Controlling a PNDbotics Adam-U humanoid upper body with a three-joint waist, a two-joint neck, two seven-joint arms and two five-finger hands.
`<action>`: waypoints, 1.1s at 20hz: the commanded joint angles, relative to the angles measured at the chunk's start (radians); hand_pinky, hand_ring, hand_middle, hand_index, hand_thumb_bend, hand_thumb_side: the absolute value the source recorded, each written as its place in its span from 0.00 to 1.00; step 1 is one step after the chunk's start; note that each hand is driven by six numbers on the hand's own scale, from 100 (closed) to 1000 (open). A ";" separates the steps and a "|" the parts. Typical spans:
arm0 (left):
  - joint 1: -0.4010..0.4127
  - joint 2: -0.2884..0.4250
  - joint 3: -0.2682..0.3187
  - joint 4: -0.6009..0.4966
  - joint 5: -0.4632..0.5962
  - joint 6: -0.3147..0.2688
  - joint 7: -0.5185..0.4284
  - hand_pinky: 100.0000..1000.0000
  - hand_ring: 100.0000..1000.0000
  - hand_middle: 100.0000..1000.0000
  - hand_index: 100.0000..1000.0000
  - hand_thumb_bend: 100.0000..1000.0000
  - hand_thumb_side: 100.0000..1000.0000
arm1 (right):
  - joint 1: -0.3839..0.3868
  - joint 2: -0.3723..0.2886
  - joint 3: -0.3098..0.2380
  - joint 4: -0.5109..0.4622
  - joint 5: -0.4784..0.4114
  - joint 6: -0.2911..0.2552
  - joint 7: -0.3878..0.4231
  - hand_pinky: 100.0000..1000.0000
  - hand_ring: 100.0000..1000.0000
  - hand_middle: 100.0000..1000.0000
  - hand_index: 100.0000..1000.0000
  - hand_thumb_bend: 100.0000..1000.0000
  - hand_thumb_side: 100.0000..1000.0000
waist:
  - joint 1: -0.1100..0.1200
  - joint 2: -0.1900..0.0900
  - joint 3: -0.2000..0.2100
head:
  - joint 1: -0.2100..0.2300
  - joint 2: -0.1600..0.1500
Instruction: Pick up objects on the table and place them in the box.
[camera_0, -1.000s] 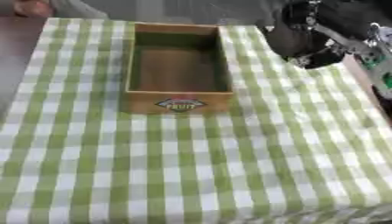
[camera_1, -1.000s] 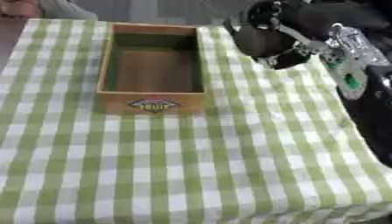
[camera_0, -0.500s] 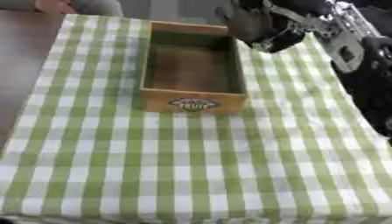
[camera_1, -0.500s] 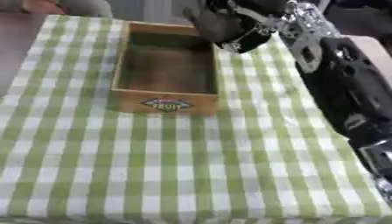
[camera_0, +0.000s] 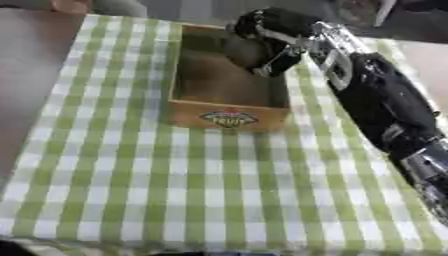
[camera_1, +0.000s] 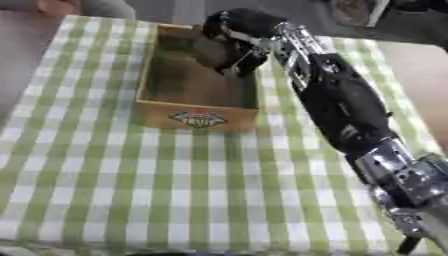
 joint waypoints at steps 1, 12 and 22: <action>-0.017 0.003 -0.003 -0.019 0.007 -0.003 -0.007 0.50 0.62 0.50 0.53 0.00 0.59 | -0.031 0.010 -0.019 0.052 0.059 0.003 -0.010 0.71 0.74 0.74 0.53 0.00 0.11 | 0.010 -0.012 0.001 | -0.007 0.005; -0.013 0.000 -0.001 -0.019 0.003 -0.002 -0.011 0.50 0.62 0.50 0.53 0.00 0.60 | -0.021 0.049 -0.004 0.076 0.137 -0.044 0.091 0.80 0.84 0.84 0.74 0.00 0.37 | 0.016 -0.008 -0.009 | -0.005 0.006; -0.010 0.002 0.004 -0.019 0.000 -0.004 -0.008 0.50 0.62 0.50 0.53 0.00 0.60 | -0.012 0.029 0.023 0.016 0.058 -0.113 0.278 0.93 0.94 0.94 0.98 0.27 0.93 | 0.019 -0.006 -0.023 | 0.004 0.006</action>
